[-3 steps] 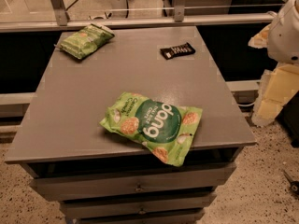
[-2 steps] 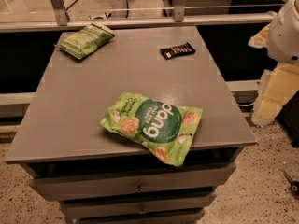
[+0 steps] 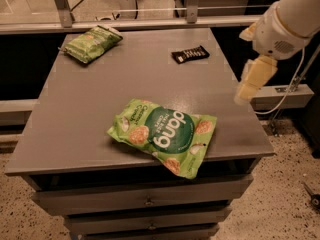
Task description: Move rxbar chocolate near green rice chip bag
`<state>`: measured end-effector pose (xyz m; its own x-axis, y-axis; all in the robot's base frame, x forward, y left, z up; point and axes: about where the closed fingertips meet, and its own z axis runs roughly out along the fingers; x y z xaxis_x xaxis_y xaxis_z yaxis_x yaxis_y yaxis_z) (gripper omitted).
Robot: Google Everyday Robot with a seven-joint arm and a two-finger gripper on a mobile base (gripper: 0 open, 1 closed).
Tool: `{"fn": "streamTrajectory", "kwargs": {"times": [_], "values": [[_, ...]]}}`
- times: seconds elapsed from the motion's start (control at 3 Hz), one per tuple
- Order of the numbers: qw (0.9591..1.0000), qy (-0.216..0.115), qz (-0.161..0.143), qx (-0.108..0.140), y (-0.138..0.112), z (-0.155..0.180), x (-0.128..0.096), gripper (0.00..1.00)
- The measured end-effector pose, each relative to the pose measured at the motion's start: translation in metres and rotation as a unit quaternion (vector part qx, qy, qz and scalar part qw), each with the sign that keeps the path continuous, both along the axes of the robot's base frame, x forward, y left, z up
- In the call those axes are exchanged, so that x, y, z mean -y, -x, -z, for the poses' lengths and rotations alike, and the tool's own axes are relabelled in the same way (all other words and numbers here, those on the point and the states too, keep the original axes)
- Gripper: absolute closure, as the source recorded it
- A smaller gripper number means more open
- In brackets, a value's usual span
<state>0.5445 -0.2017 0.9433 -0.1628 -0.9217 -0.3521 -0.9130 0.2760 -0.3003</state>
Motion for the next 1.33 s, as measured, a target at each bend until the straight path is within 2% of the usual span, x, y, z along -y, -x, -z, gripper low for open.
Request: {"fn": "streamTrajectory", "kwargs": {"times": [0.33, 0.67, 1.0, 1.33], "values": [[0.9976, -0.063, -0.01, 0.027, -0.081, 0.016, -0.014, 0.0], [0.9902, -0.131, 0.005, 0.049, -0.149, 0.029, -0.021, 0.0], [0.98, -0.182, 0.042, 0.068, -0.2, 0.04, -0.016, 0.0], [0.9676, -0.225, 0.088, 0.074, -0.236, 0.054, -0.009, 0.0]]}}
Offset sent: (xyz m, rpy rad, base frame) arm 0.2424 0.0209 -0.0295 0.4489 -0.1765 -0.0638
